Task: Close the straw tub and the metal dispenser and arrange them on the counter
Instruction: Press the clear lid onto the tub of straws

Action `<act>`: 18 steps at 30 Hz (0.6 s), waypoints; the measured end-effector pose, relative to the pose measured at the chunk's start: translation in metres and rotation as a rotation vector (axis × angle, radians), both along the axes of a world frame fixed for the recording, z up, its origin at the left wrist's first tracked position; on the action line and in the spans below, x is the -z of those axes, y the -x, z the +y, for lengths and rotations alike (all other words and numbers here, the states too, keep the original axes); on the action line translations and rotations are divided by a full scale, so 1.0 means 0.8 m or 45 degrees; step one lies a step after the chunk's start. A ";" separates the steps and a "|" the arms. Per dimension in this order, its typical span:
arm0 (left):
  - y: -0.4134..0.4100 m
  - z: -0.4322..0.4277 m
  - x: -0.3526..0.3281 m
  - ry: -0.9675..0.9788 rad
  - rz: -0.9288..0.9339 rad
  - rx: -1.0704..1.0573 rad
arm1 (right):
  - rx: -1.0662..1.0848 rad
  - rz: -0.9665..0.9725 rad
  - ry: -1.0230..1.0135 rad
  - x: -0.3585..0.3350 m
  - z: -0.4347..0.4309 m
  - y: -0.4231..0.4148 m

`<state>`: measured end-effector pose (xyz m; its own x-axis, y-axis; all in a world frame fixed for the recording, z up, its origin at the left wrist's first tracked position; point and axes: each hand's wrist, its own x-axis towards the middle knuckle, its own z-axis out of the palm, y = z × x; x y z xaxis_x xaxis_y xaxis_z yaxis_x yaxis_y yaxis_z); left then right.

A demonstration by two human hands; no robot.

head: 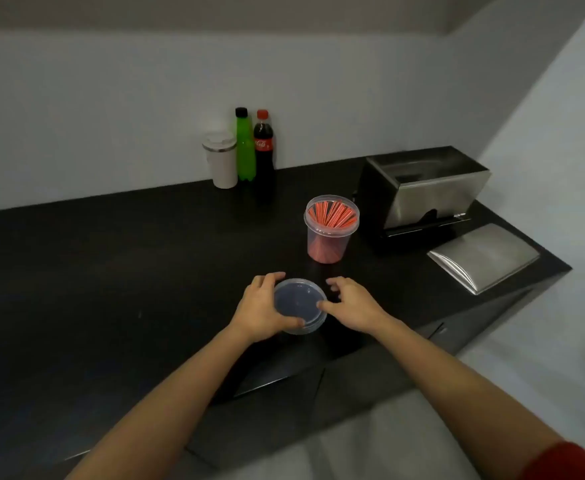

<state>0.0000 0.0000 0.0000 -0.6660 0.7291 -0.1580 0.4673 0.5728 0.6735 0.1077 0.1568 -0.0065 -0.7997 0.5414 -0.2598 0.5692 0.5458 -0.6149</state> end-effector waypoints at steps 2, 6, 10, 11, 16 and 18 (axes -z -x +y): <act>0.001 0.002 0.002 0.013 -0.034 0.054 | -0.002 -0.002 0.052 0.003 0.000 0.005; 0.000 0.003 0.017 0.079 -0.006 0.065 | -0.020 -0.023 0.146 0.015 -0.001 0.008; 0.000 0.001 0.027 0.081 0.065 0.028 | 0.013 0.040 0.224 0.020 -0.005 0.014; 0.000 0.002 0.028 0.075 0.083 0.028 | 0.024 0.053 0.227 0.020 -0.006 0.016; -0.003 0.005 0.031 0.034 0.133 0.017 | 0.156 0.120 0.361 0.018 -0.006 0.019; -0.002 0.004 0.030 0.033 0.136 0.003 | 0.214 0.117 0.435 0.017 -0.006 0.020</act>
<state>0.0020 0.0034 -0.0238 -0.6784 0.7271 -0.1051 0.5369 0.5884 0.6046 0.0920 0.1520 -0.0199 -0.7353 0.5616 -0.3795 0.5676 0.2042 -0.7976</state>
